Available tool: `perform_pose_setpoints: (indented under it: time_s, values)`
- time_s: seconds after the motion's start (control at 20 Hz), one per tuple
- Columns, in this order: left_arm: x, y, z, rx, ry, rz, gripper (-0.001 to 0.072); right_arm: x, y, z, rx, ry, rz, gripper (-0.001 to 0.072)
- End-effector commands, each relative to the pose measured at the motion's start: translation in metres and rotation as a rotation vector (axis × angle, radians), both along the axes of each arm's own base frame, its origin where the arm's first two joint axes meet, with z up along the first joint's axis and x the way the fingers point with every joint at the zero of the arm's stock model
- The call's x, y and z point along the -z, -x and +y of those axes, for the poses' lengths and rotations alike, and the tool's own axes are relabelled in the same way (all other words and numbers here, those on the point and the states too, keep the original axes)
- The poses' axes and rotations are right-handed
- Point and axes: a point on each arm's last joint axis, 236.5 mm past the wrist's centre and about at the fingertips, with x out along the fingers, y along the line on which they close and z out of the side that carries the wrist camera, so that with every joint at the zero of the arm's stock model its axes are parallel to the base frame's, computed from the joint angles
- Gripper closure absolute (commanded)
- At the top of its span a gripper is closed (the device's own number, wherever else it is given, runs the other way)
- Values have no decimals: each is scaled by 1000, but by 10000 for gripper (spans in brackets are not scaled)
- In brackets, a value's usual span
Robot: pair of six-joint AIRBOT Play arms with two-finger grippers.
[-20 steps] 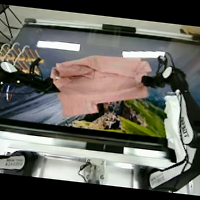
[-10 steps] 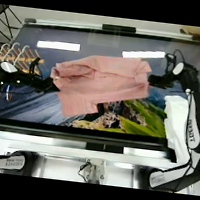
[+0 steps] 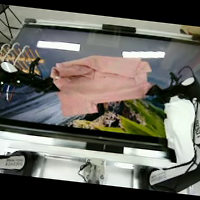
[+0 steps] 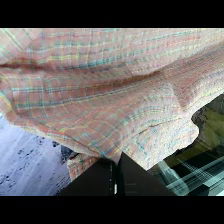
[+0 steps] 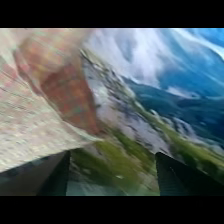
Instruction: Fold the shirts.
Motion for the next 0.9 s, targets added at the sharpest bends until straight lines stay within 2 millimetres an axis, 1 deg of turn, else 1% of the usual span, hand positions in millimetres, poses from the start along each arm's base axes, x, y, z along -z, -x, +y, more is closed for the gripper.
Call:
perform_pose_setpoints:
  time_s: [0.0,0.1,0.2,0.25,0.3,0.35,0.4,0.45,0.5,0.55,0.6,0.65,0.7,0.75,0.8,0.85]
  values:
    - [0,0,0,-1,0,0,678,11,-18,19,36,-25,-52,61]
    - [0,0,0,-2,0,1,678,13,-21,29,28,-23,-57,62]
    - [0,0,0,-3,0,2,678,19,-14,42,-6,-31,-31,62]
    - [0,0,0,-2,0,2,678,21,-9,48,-34,-29,-14,99]
    - [0,0,0,-2,1,3,678,25,-3,51,-67,-6,1,222]
    - [0,0,0,-1,1,4,678,29,1,53,-97,27,11,236]
    - [0,0,0,0,1,4,678,32,4,54,-122,55,16,361]
    - [0,0,0,0,1,4,678,34,6,55,-135,76,21,513]
    - [0,0,0,0,1,4,678,34,6,56,-140,81,21,560]
    - [0,0,0,0,1,3,678,33,6,56,-144,83,18,666]
    - [0,0,0,0,1,3,678,30,4,56,-148,84,11,665]
    - [0,0,0,-1,1,2,678,22,0,55,-153,89,-10,665]
    - [-3,-2,0,0,0,-6,678,9,-6,54,-167,100,-52,665]
    - [-11,-6,0,10,-2,-29,679,-10,-14,54,-179,110,-103,665]
    - [-26,-12,1,29,-2,-63,679,-37,-23,54,-203,122,-175,665]
    - [-51,-21,2,46,-4,-118,680,-69,-31,56,-240,134,-252,665]
